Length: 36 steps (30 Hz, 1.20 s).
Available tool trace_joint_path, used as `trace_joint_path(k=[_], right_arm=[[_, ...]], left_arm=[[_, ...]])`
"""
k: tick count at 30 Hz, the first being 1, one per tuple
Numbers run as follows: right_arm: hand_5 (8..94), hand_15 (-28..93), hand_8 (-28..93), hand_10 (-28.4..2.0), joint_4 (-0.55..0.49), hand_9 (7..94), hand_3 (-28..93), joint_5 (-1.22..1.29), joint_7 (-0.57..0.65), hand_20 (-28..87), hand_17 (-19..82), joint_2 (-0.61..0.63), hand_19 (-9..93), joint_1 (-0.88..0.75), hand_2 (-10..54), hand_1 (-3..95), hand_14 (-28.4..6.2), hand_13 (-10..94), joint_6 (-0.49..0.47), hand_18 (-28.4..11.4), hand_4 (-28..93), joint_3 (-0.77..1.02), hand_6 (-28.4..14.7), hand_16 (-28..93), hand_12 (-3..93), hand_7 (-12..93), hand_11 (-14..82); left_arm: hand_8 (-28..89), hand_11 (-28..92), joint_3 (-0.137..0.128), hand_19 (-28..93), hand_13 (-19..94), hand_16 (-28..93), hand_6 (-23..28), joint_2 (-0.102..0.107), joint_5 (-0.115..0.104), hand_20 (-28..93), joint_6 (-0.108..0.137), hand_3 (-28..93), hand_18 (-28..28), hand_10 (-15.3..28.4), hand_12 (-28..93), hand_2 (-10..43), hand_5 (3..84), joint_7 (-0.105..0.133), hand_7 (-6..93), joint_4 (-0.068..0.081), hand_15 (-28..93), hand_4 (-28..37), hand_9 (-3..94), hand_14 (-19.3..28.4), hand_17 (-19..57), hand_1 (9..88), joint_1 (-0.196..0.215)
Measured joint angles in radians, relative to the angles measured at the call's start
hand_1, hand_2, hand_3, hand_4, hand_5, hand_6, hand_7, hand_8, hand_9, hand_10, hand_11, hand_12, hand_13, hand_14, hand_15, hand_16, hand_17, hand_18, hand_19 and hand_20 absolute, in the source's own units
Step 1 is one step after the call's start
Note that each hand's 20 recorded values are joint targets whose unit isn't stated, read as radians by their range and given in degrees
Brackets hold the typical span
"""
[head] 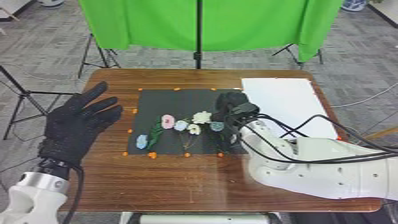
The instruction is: Arrange flowers
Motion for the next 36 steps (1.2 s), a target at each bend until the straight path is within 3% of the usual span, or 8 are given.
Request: trace_joint_path(k=[5,11,17,22,28,32,36], right_arm=[[66.9,61,-13,-10.9,-0.054,80.8,74,0.006,-0.002,13,29,0.027,84,-0.039,-9.5,30.4,-7.2,75,-0.001,-18.8,-28,0.1,0.8,16,15.9,15,24.3],[60.9,59,-12,-12.4,-0.182,70.7,76,0.136,-0.089,9,21,0.113,75,-0.246,-5.5,27.4,-10.6,64,-0.062,-17.9,-28,0.447,-1.0,13,14.7,15,21.7],[56.3,51,-13,-15.1,-0.234,60.3,77,0.468,-0.335,9,15,0.2,66,-0.502,0.0,23.6,-15.6,52,-0.203,-18.8,-28,0.732,-2.1,8,13.1,16,18.2],[54.3,43,-13,-14.9,-0.239,55.8,79,0.693,-0.515,11,12,0.215,60,-0.763,1.2,22.4,-16.3,47,-0.194,-18.7,-28,0.956,-1.6,8,12.5,15,15.0],[50.0,36,-13,-14.1,-0.239,50.5,79,0.983,-0.661,13,9,0.238,55,-1.049,1.6,21.6,-17.4,42,-0.212,-19.2,-28,1.234,-0.6,9,12.6,15,11.4],[47.3,34,-13,-14.2,-0.215,49.1,80,1.179,-0.716,14,8,0.248,54,-1.189,2.0,21.1,-17.6,40,-0.319,-19.7,-28,1.41,0.3,10,12.6,14,10.7],[46.1,34,-12,-14.1,-0.195,48.4,80,1.316,-0.744,15,7,0.256,54,-1.249,2.3,20.7,-17.7,40,-0.328,-20.0,-28,1.525,0.9,11,12.7,14,10.2]], left_arm=[[-10,29,-0.008,59,22,-11,8.8,-0.002,-0.001,15,0.013,77,25.7,20.5,10,7.9,33.9,0.028,14.6,-0.013,52,-27.8,29.7,27.8,-8.7,22.0,0.035],[-10,28,-0.025,59,22,-11,8.6,-0.007,-0.007,15,0.042,77,25.8,20.4,10,7.9,33.8,0.119,14.4,-0.034,52,-28.0,29.6,27.8,-8.6,21.8,0.13],[-10,25,-0.028,58,22,-11,7.7,-0.018,-0.013,14,0.063,76,26.2,19.3,9,7.9,32.7,0.141,13.5,-0.036,50,-28.2,28.1,27.6,-9.0,20.8,0.18],[-10,22,-0.034,52,20,-9,5.0,-0.024,-0.023,11,0.059,76,27.5,17.3,10,7.2,30.9,0.168,13.0,-0.028,46,-28.3,25.7,26.2,-11.3,19.1,0.206],[-10,22,-0.035,51,20,-8,4.8,-0.029,-0.037,10,0.044,76,26.7,17.6,11,6.8,30.8,0.232,12.8,-0.003,45,-28.3,26.9,26.2,-11.2,18.9,0.237],[-10,22,-0.026,52,21,-8,4.8,-0.029,-0.042,11,0.043,76,26.5,17.7,11,6.7,30.3,0.234,12.8,0.006,45,-28.3,27.2,26.4,-10.9,18.8,0.237],[-10,22,-0.014,54,21,-8,4.4,-0.029,-0.046,11,0.043,76,26.6,17.7,11,6.7,29.5,0.234,13.1,0.011,45,-28.3,27.2,26.5,-9.9,18.8,0.234]])
